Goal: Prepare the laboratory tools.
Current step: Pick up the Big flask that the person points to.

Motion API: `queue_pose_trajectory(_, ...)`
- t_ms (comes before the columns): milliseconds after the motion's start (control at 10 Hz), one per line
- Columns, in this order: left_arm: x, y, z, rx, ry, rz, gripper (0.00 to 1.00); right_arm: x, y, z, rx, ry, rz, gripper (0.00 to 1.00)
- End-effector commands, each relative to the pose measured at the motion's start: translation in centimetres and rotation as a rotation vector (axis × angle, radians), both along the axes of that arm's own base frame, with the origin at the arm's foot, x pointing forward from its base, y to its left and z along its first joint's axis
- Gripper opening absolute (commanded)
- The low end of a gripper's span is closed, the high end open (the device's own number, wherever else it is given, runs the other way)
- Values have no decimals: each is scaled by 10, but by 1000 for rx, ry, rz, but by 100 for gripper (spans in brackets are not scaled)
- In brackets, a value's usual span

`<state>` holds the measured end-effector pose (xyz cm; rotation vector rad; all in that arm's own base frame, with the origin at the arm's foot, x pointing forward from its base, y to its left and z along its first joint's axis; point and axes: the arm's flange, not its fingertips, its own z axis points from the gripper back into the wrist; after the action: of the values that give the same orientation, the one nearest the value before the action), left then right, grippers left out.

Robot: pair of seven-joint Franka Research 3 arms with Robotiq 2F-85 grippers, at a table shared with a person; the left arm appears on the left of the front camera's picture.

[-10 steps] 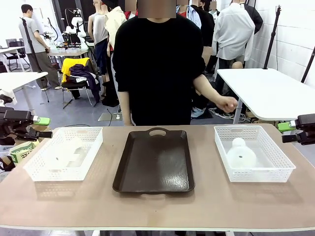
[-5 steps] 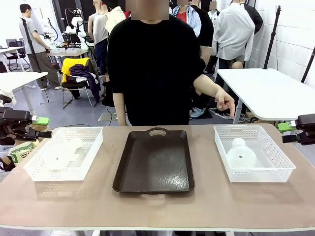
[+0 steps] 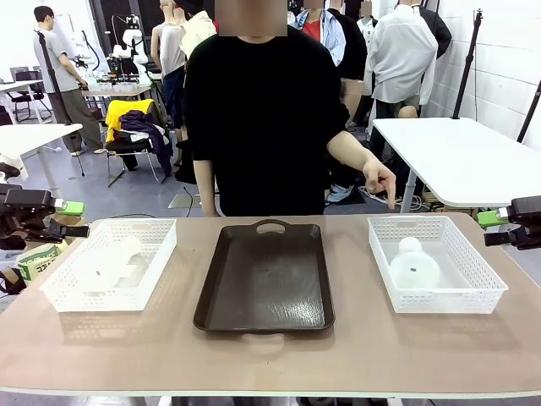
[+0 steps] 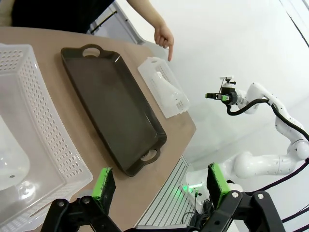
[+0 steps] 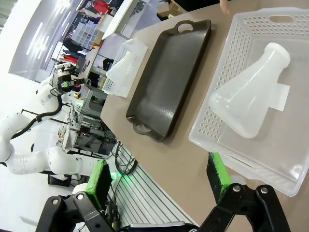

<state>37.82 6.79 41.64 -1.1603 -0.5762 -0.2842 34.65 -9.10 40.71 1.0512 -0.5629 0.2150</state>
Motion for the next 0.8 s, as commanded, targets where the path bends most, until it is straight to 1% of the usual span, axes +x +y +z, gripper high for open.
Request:
queue_pose_trajectory(0,-1,1,0,-14,-2,-1,100,1,1,-1,13,2,0,100)
queue_pose_trajectory(500,-1,1,0,-14,-2,-1,100,0,0,0,0,0,1,100)
queue_pose_trajectory(600,-1,1,0,-14,-2,-1,100,-1,10,26,-130,39,-81,100)
queue_pose_trajectory(700,-1,1,0,-14,-2,-1,100,4,14,49,-231,108,-141,100)
